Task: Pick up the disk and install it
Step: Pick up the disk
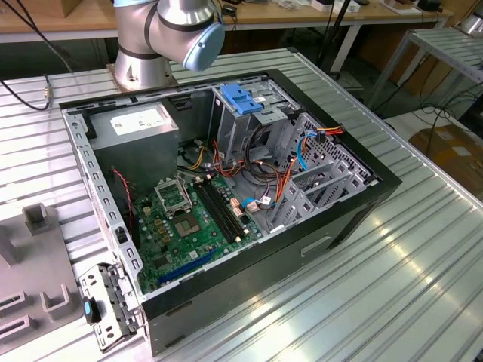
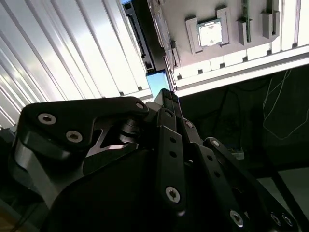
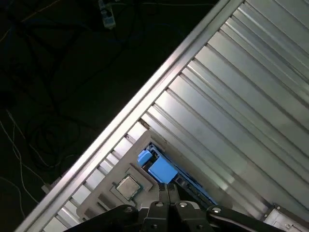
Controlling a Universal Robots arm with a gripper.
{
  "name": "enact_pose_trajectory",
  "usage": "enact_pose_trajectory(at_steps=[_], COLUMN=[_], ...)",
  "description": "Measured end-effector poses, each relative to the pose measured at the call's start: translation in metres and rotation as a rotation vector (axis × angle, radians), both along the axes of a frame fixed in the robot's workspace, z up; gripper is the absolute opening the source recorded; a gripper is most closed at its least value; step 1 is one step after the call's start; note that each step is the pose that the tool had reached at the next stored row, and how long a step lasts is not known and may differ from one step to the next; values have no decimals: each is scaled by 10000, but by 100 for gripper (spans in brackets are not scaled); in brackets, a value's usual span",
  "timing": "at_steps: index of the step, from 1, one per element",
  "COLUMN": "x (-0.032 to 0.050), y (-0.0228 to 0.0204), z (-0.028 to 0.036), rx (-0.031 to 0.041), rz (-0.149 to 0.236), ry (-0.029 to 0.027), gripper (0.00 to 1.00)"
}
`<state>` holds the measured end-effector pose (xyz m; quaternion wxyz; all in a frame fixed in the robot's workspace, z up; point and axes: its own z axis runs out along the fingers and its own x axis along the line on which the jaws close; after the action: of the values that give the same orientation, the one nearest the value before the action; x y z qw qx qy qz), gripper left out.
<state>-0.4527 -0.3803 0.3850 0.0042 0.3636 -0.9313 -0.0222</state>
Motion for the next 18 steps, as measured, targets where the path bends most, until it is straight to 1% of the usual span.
enact_pose_trajectory(at_steps=[5,8,12,14,15,18], x=[0,0,0,-1,0,0], y=[0,0,0,0,0,0], z=[-2,-3,-6,-7,-8,-9], rx=[0,0,0,0,0,0], rz=[969,1313,1894,2294,2609,3149], ry=[0,0,-2,-1,-2,-1], gripper=[11,11,11,11,11,11])
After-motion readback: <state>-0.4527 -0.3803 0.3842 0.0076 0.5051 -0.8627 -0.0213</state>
